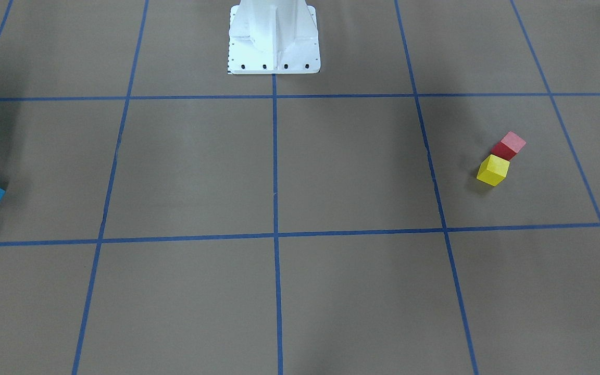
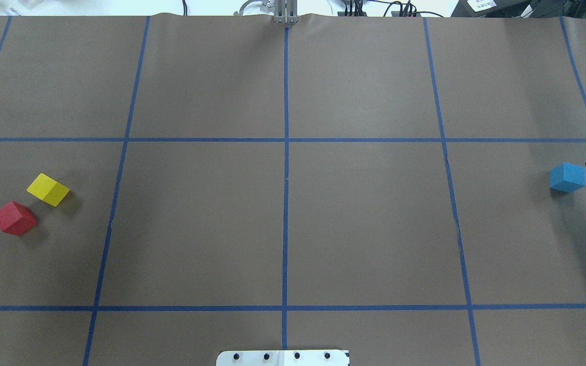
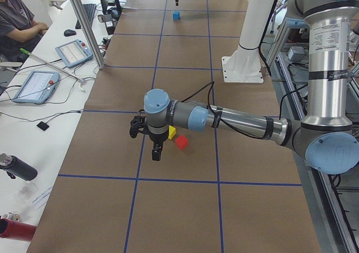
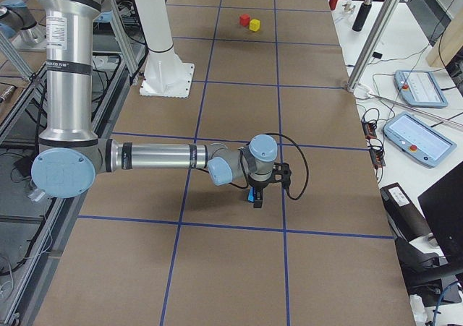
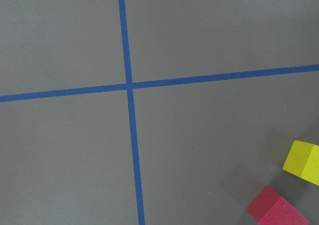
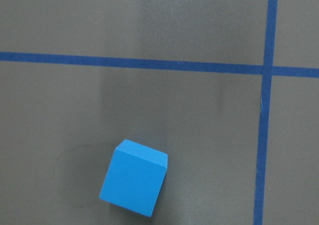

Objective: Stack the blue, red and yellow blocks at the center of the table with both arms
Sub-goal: 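Lower the right gripper onto the blue cube and close it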

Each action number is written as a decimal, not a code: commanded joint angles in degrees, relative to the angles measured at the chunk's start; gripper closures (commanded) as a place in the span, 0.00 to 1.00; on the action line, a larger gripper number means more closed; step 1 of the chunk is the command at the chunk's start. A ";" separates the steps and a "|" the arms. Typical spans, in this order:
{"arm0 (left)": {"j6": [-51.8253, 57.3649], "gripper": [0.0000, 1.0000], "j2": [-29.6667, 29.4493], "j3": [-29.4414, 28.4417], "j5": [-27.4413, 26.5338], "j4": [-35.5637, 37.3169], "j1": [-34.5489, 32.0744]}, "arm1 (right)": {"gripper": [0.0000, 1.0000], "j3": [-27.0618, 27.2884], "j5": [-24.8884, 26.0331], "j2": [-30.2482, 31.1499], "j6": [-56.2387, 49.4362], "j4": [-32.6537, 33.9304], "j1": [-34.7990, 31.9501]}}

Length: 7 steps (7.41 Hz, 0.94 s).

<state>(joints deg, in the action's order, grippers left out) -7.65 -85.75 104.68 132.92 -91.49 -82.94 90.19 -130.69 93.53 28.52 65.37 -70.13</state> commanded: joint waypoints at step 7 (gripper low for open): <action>0.00 0.00 -0.04 0.09 -0.03 0.00 -0.03 | 0.07 -6.42 1.75 -3.70 13.84 -5.95 5.44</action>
<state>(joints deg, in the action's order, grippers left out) -7.65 -85.78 104.73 132.82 -91.45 -82.93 84.37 -128.95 89.88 42.30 59.44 -64.76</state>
